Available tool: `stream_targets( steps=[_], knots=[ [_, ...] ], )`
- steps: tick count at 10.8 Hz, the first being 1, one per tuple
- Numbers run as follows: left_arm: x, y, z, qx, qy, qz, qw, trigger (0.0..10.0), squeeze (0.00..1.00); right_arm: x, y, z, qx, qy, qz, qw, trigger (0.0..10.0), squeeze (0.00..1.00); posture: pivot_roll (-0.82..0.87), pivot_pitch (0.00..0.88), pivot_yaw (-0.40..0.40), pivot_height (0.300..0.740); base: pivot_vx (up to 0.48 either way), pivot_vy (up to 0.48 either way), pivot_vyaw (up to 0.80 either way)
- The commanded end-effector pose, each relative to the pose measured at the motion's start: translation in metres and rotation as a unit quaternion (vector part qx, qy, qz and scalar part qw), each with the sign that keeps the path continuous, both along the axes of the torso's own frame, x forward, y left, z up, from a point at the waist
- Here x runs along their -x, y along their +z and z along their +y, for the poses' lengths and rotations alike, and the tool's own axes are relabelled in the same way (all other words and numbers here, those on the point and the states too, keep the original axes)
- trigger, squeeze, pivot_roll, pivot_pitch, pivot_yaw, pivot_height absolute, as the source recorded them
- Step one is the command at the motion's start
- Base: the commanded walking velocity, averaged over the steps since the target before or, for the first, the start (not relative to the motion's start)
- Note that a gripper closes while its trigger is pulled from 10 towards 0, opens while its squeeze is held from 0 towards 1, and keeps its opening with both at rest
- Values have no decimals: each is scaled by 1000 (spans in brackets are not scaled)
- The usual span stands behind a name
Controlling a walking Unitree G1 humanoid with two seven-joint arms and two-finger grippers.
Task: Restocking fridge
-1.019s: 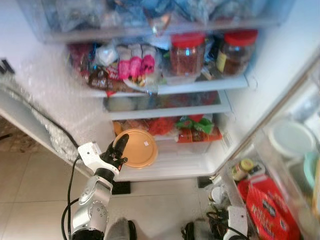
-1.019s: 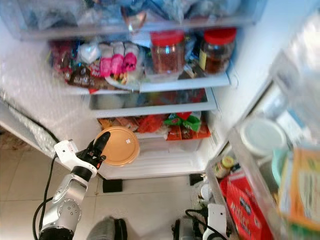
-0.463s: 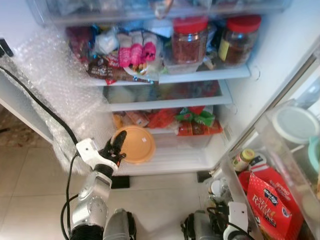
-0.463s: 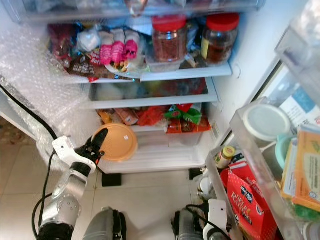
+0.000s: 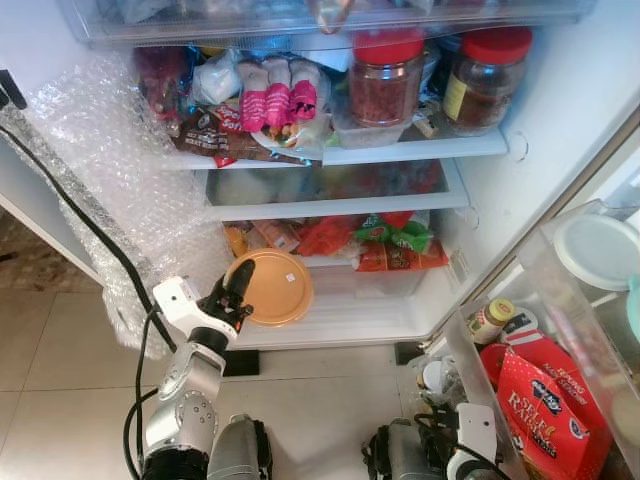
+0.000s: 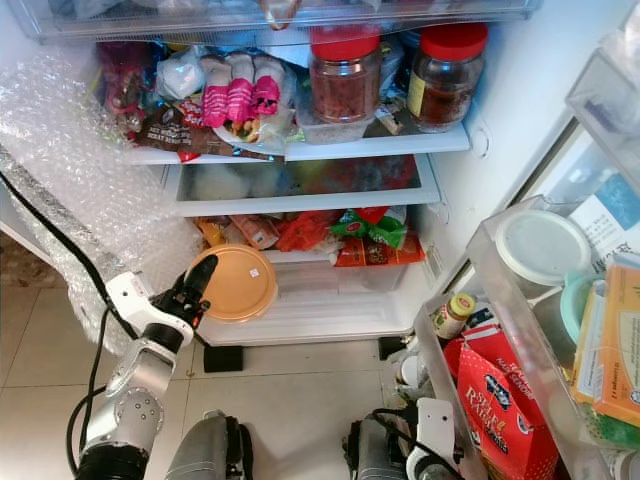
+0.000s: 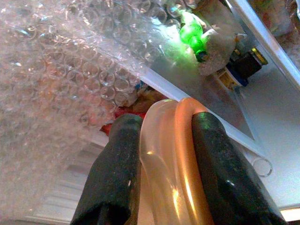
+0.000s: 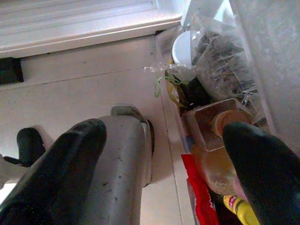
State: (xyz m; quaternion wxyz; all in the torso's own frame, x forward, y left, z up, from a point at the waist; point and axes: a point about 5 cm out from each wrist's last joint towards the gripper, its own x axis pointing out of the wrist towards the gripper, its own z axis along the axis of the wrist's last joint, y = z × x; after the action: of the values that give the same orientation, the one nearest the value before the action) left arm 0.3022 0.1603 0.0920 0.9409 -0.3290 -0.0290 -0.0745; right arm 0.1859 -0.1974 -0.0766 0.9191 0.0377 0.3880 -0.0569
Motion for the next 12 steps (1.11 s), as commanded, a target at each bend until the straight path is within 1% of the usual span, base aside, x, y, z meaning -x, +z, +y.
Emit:
stream_targets(
  steps=[1,12],
  knots=[
    [0,0,1,-2,-3,0,1000,10000,0,17,-10,4,-12,-4,33,999,10000,0,-68,230,45,661,0,0,0],
    [-2,2,0,10,3,-1,1000,10000,0,16,-10,4,-18,5,39,999,10000,0,-71,245,43,661,0,0,0]
  ],
)
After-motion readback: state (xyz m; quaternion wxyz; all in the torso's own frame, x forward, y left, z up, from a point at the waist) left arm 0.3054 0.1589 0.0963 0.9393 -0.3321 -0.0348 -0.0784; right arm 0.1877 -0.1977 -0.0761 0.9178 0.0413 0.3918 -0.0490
